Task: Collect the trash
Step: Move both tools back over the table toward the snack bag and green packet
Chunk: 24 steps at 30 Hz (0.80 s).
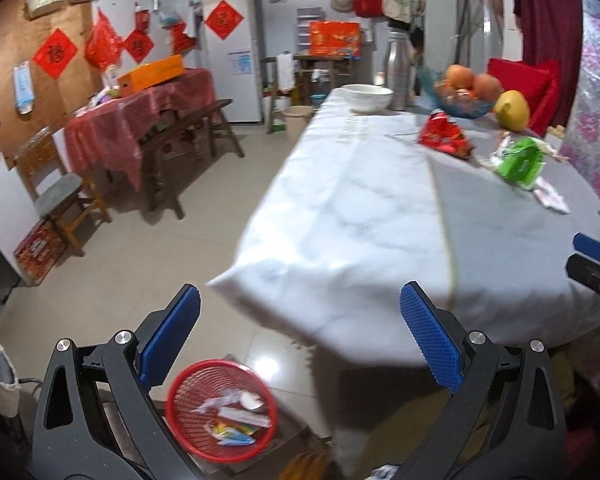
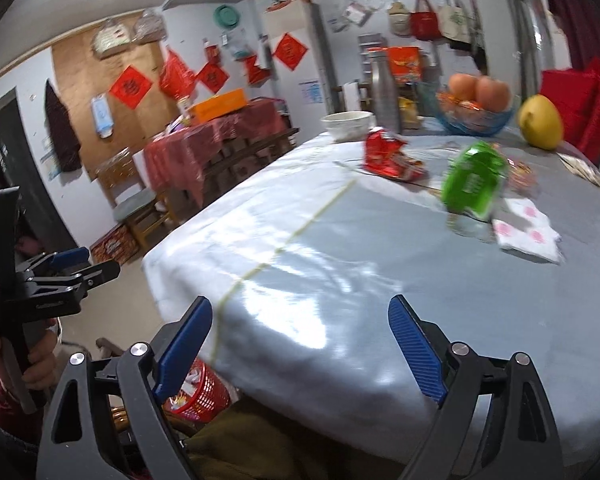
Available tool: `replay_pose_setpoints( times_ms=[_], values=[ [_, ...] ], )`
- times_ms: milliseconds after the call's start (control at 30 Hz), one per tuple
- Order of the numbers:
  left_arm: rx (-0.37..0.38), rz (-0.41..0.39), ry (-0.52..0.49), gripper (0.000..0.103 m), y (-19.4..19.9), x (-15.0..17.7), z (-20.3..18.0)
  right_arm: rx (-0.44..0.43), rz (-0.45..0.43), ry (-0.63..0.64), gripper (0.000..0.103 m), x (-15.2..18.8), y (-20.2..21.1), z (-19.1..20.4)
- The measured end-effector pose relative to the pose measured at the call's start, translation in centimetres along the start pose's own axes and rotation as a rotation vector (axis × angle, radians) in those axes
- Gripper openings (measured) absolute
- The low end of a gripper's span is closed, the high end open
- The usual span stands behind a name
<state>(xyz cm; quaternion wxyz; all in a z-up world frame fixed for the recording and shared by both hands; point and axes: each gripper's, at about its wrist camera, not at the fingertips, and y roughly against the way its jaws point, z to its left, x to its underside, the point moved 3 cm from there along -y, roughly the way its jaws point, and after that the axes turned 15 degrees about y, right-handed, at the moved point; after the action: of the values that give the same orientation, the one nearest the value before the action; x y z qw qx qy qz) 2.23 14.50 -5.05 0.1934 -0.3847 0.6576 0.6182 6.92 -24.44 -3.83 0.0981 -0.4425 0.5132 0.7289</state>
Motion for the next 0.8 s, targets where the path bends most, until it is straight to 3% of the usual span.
replay_pose_setpoints(
  times_ms=[200,567,800],
  values=[
    [0.071,0.042,-0.001,0.096,-1.7,-0.9,-3.6,0.045,-0.011,-0.067,0.088,0.4,0.3,-4.1],
    [0.11,0.13,-0.029,0.096,-6.9,-3.8,-10.1,0.182,-0.013,-0.133,0.091,-0.2,-0.4,-12.3],
    [0.13,0.192,-0.062,0.096,-11.2,-5.8,-14.8,0.197,0.009,-0.159,0.091,-0.7,-2.2,-16.2]
  ],
)
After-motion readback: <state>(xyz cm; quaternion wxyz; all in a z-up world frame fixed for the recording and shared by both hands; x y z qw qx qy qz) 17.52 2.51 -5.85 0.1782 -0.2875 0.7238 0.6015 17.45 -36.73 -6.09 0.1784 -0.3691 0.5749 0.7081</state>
